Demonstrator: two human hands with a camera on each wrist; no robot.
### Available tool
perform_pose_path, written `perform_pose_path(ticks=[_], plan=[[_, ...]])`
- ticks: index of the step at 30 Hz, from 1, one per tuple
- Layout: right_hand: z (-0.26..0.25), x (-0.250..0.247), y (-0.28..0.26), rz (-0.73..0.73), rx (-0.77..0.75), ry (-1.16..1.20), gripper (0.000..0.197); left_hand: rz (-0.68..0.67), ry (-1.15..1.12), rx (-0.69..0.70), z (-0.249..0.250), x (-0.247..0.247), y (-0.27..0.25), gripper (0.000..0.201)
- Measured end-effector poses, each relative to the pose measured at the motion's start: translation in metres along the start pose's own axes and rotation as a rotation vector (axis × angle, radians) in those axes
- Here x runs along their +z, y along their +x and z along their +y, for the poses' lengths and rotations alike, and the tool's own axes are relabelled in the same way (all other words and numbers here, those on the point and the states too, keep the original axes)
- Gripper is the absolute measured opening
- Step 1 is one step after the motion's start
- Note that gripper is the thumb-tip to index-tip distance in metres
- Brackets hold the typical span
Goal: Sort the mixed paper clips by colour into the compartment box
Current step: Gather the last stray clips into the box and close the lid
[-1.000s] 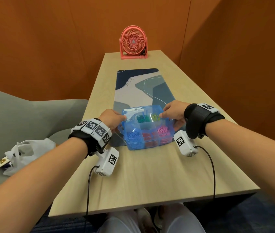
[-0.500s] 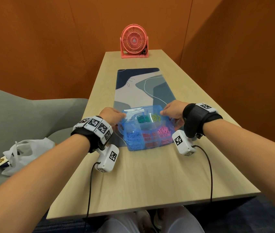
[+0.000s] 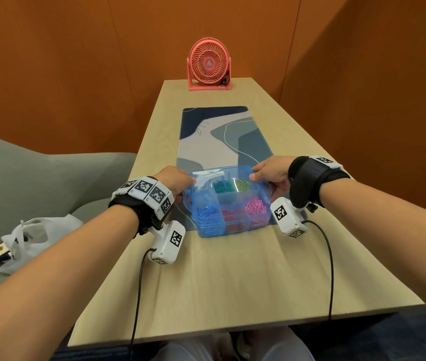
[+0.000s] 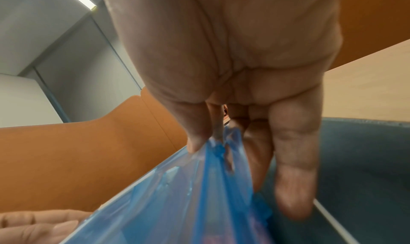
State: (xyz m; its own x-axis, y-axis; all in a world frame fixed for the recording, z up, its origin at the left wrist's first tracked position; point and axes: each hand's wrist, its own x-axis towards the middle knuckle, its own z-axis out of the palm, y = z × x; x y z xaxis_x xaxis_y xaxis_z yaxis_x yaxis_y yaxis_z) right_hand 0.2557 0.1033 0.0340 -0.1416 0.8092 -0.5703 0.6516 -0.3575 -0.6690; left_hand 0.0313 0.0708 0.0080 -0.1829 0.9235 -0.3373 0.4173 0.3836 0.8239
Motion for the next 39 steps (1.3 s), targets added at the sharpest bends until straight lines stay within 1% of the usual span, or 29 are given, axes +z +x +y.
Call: perform_pose_path(ticks=[5,10,13,15,17,21,24,27,32,36,39], plan=[[0.0,-0.002,0.003,0.011,-0.016,-0.033,0.029,0.004,0.011,0.025,-0.003,-0.001,0.004,0.01],[-0.003,-0.001,0.006,0.0,0.012,-0.058,0.033,-0.012,-0.001,0.001,-0.001,0.0,0.005,0.012],[-0.002,-0.002,0.007,-0.012,-0.007,-0.035,0.027,-0.027,0.0,-0.005,0.0,-0.002,0.008,0.013],[-0.001,-0.002,0.008,0.025,-0.033,-0.052,0.022,-0.035,0.013,0.001,0.0,-0.003,0.009,0.014],[0.001,-0.003,0.01,0.069,-0.065,-0.081,0.021,-0.041,0.052,0.017,-0.002,-0.004,0.01,0.018],[0.005,-0.004,0.016,0.097,-0.096,-0.068,0.018,-0.058,0.116,0.028,-0.003,-0.005,0.009,0.022],[0.004,-0.004,0.02,0.115,-0.068,-0.031,0.023,-0.057,0.139,0.003,-0.002,-0.005,0.009,0.027],[0.002,-0.003,0.023,0.131,-0.022,0.01,0.03,-0.073,0.092,-0.038,0.001,-0.007,0.009,0.028],[-0.001,-0.005,0.025,0.109,0.023,-0.001,0.02,-0.1,0.055,-0.076,0.008,-0.008,0.007,0.023],[-0.001,-0.006,0.023,0.121,-0.002,-0.008,0.018,-0.108,0.083,-0.086,0.011,-0.011,0.006,0.023],[0.0,-0.004,0.02,0.144,-0.028,-0.022,0.023,-0.09,0.077,-0.075,0.011,-0.01,0.004,0.021]])
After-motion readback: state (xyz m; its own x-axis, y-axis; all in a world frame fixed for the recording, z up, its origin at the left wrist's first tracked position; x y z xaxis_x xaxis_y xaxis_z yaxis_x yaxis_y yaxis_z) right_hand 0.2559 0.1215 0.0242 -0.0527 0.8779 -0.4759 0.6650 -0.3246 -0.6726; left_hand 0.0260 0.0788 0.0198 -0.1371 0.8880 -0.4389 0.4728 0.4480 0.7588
